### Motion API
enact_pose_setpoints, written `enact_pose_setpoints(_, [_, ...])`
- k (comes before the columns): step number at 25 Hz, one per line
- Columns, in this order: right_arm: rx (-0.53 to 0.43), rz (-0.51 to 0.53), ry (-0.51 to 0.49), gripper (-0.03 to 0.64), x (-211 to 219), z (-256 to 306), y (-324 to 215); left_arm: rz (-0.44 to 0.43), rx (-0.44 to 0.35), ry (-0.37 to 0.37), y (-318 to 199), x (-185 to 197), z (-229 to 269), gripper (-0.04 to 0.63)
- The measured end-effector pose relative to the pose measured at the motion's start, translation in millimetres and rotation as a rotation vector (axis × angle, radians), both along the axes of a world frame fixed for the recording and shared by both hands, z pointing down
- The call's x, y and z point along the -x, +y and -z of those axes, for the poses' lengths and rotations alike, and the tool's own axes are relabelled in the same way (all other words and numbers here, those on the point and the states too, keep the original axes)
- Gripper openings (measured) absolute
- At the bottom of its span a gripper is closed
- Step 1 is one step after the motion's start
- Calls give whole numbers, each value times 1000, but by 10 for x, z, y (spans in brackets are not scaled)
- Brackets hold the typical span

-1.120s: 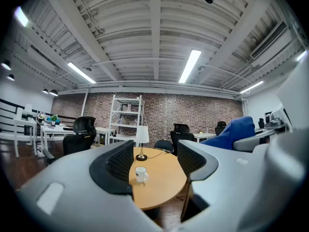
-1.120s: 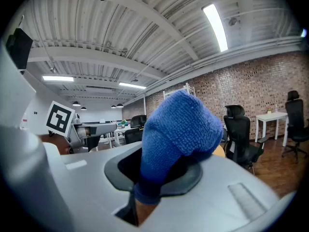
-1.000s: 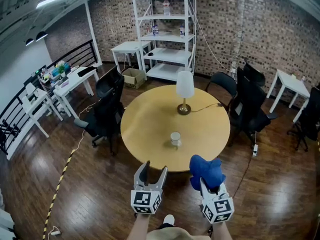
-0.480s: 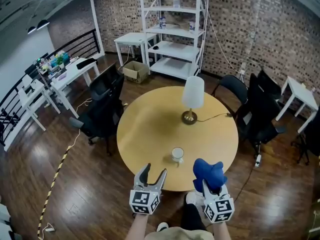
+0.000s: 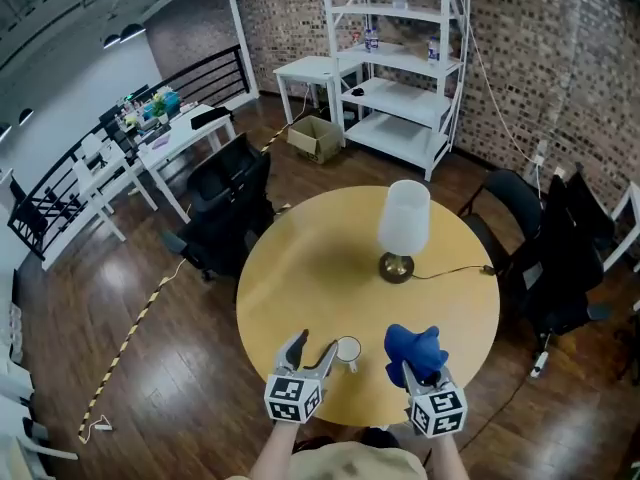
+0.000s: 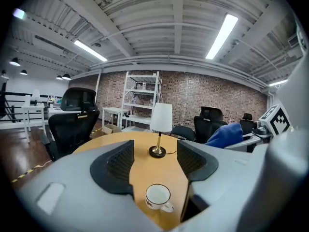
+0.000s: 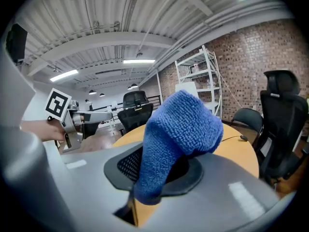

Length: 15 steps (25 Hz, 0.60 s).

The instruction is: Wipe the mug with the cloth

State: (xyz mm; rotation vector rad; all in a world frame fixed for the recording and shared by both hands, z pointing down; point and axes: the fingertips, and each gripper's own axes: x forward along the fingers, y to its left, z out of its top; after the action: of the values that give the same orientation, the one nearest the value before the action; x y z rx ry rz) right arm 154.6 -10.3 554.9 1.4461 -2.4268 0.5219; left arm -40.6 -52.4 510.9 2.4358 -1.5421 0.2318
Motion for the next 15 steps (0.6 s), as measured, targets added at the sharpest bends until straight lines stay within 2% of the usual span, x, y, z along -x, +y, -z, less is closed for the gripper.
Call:
enact_pose_setpoints(2, [43,14,12,78,-104,-139,-161,16,75,-4,-86,-43,-204,261])
enact_pose_setpoints(6, [159,49,24,80,-164,-525,-345,19,294,-40,-221,-38,-766,261])
enact_pose_setpoints(11, [289,176,81,81,1,-1110,-494,-66,533,-90,-340,-151,-1508,244])
enact_pose_setpoints(15, [333,236,137,83,184,-1395,-680,-116,685,-85,-396,-223,-2000,251])
